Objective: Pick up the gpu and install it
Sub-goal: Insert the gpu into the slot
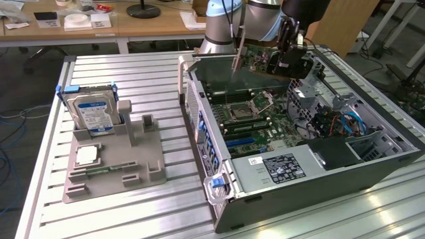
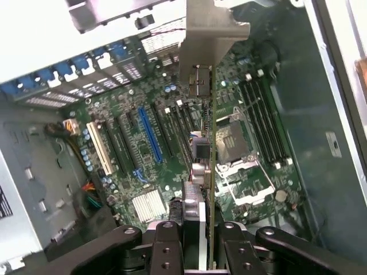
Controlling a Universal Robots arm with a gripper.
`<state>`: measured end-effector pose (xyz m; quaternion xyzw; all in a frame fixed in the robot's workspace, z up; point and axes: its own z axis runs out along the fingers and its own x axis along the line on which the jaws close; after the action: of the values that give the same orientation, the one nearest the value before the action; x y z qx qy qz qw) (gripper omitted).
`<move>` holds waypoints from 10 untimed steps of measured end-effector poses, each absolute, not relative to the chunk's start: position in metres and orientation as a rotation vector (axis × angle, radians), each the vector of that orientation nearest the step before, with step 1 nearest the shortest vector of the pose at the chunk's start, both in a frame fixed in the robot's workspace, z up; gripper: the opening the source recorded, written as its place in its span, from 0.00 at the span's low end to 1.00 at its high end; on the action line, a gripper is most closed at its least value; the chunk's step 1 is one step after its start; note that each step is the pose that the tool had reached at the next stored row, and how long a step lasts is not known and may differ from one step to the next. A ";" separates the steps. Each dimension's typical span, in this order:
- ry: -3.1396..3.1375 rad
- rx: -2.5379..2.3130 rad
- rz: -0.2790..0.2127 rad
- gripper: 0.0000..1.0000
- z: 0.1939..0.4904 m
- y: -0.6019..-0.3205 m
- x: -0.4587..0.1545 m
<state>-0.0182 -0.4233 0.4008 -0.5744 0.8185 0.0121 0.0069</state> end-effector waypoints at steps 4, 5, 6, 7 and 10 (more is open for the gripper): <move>2.492 -1.889 0.037 0.28 0.400 -0.423 -0.018; 2.475 -1.909 0.035 0.28 0.399 -0.423 -0.018; 2.461 -1.920 0.030 0.28 0.399 -0.423 -0.018; 2.455 -1.919 0.024 0.28 0.399 -0.423 -0.018; 2.446 -1.916 0.014 0.28 0.396 -0.425 -0.019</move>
<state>-0.0191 -0.4248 0.3962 -0.6166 0.7871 0.0046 0.0174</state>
